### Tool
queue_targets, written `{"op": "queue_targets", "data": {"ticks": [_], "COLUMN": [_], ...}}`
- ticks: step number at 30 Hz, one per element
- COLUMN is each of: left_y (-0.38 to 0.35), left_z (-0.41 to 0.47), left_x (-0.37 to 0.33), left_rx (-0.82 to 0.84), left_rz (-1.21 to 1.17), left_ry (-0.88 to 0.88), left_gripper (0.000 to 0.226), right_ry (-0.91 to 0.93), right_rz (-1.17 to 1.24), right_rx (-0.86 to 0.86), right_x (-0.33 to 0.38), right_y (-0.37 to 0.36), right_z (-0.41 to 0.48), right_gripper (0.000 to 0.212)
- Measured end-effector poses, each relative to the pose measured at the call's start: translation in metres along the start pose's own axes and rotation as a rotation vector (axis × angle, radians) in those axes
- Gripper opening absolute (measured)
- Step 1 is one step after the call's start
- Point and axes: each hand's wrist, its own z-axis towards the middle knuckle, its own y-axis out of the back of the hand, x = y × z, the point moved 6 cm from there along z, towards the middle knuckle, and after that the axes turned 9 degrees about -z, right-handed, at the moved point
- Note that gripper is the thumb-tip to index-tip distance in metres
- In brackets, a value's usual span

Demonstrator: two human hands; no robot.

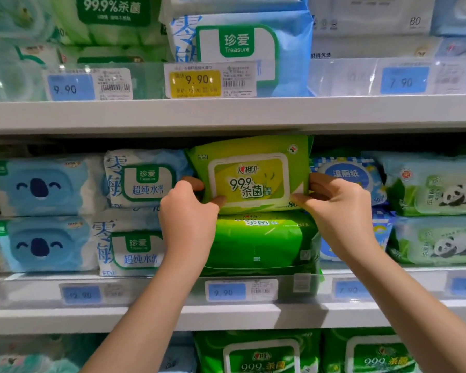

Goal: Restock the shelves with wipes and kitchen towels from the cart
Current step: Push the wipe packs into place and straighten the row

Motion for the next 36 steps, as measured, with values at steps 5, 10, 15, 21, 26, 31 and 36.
{"op": "queue_targets", "data": {"ticks": [5,10,15,21,26,31,36], "left_y": [-0.007,-0.015,-0.011,-0.003,0.002,0.002,-0.003], "left_z": [0.003,0.000,-0.008,-0.012,-0.012,-0.019,-0.024], "left_x": [-0.001,0.003,0.009,0.008,-0.003,-0.013,-0.010], "left_rx": [0.033,0.173,0.255,0.248,0.244,0.273,0.325], "left_rz": [0.062,0.108,0.152,0.104,0.027,0.051,0.235], "left_ry": [-0.048,-0.087,-0.110,-0.100,-0.100,-0.145,-0.154], "left_gripper": [0.035,0.039,0.044,0.044,0.022,0.018,0.035], "right_ry": [0.010,-0.010,-0.117,-0.129,-0.145,-0.223,-0.229], "right_rz": [-0.057,-0.126,-0.086,-0.144,-0.200,-0.153,-0.139], "right_rx": [0.101,0.181,0.200,0.166,0.126,0.106,0.141], "right_x": [-0.001,0.001,-0.006,0.001,0.007,0.000,-0.002], "right_y": [-0.006,-0.010,-0.008,-0.007,-0.005,-0.009,-0.013], "right_z": [0.009,0.014,0.012,0.006,0.013,0.015,0.010], "right_gripper": [0.015,0.020,0.019,0.032,0.040,0.030,0.028]}}
